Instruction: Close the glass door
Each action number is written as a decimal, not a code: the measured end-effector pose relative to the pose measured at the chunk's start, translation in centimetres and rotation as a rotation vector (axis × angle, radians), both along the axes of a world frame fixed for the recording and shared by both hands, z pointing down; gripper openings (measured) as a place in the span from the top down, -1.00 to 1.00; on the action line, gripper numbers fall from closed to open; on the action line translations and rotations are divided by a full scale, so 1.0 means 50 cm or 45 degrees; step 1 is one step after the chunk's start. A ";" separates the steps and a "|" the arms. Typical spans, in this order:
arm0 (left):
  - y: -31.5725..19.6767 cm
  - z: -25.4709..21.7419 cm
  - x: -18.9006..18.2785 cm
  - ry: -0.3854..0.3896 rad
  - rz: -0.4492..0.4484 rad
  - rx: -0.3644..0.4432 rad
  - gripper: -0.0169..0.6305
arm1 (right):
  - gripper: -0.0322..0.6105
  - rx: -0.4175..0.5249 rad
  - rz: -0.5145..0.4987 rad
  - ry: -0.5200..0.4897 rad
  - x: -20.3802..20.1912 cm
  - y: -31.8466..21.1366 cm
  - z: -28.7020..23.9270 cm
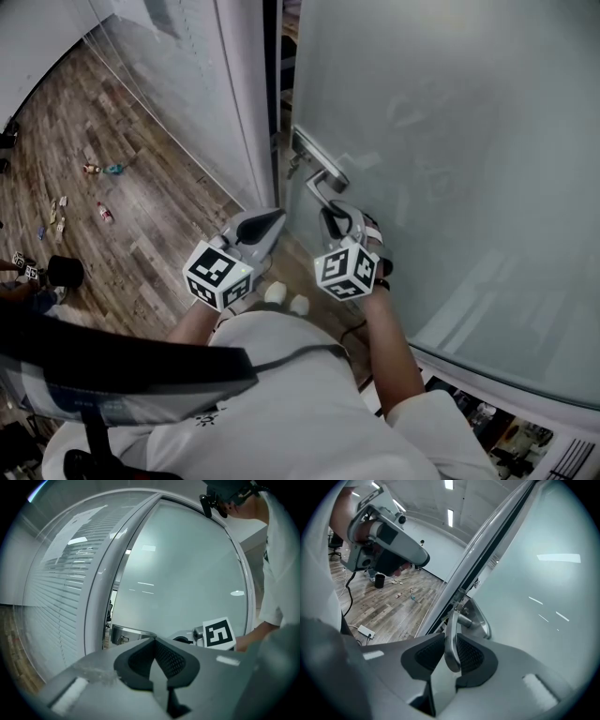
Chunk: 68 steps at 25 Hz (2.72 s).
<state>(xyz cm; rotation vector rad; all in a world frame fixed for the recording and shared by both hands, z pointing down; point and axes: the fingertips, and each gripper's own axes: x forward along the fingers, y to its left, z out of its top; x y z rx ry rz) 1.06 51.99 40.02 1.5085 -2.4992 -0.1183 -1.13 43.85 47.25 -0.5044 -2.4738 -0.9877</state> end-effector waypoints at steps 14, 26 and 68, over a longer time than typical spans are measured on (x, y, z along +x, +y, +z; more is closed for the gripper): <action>0.008 -0.005 0.032 -0.020 -0.010 0.026 0.93 | 0.63 0.002 -0.069 0.010 0.055 0.052 0.011; 0.010 -0.009 0.023 -0.025 -0.016 0.027 0.93 | 0.64 0.014 -0.085 0.040 0.051 0.066 0.013; -0.005 -0.016 0.012 -0.031 -0.009 0.027 0.93 | 0.52 -0.057 -0.098 0.043 0.074 0.059 -0.018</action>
